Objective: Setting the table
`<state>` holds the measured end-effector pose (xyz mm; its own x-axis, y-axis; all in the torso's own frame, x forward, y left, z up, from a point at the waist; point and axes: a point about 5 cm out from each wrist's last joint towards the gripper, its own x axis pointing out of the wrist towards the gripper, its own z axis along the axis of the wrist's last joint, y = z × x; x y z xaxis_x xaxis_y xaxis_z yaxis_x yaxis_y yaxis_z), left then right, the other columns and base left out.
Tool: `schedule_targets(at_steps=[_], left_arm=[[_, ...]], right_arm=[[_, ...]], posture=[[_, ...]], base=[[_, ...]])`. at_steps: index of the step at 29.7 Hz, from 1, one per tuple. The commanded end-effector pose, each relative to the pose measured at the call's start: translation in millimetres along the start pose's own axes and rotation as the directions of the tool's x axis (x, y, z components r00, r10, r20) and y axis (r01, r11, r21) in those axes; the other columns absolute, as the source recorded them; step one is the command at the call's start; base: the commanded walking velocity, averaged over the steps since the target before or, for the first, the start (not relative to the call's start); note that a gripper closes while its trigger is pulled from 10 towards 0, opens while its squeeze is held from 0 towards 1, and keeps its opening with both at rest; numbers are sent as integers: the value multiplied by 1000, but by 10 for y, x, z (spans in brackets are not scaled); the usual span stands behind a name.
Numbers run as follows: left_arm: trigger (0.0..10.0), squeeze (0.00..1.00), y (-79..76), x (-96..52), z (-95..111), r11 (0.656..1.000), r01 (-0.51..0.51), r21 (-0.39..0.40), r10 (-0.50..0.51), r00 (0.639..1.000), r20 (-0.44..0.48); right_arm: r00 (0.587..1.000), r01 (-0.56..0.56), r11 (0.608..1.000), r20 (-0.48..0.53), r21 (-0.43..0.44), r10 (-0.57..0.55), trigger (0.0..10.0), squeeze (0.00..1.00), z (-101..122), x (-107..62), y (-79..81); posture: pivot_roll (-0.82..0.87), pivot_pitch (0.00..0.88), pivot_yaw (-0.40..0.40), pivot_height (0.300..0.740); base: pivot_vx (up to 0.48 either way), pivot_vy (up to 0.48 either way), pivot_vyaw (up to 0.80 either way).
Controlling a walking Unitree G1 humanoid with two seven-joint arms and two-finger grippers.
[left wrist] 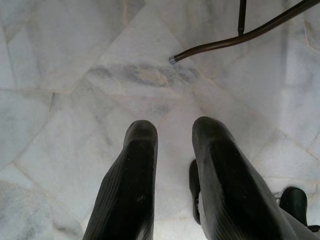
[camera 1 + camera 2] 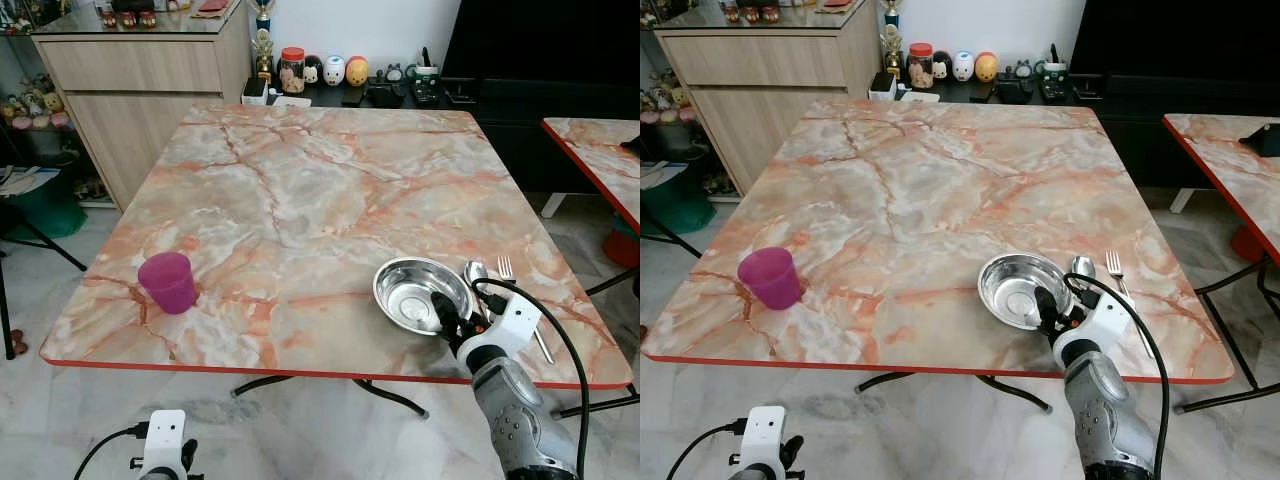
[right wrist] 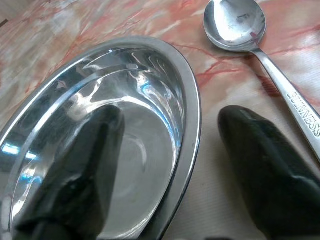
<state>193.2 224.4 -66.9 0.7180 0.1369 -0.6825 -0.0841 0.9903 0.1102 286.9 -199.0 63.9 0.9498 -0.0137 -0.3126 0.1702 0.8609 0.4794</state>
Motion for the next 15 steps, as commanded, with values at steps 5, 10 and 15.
schedule_targets(at_steps=[5,10,15], left_arm=[[10000,0,16,-19,-56,1000,-2,22,2,1000,-16],[10000,0,15,-19,-55,1000,-1,23,2,1000,-16],[10000,0,18,-20,-61,1000,-2,25,3,1000,-20]], right_arm=[[1000,22,1000,16,-6,-21,0,0,26,13,-26],[1000,19,1000,20,-4,-19,0,0,24,21,-15],[999,20,1000,26,-8,-19,0,0,26,25,-5]], posture=[[41,0,-35,724],[42,0,-36,724],[42,0,-36,724]], base=[[0,0,0],[0,0,0],[0,0,0]])
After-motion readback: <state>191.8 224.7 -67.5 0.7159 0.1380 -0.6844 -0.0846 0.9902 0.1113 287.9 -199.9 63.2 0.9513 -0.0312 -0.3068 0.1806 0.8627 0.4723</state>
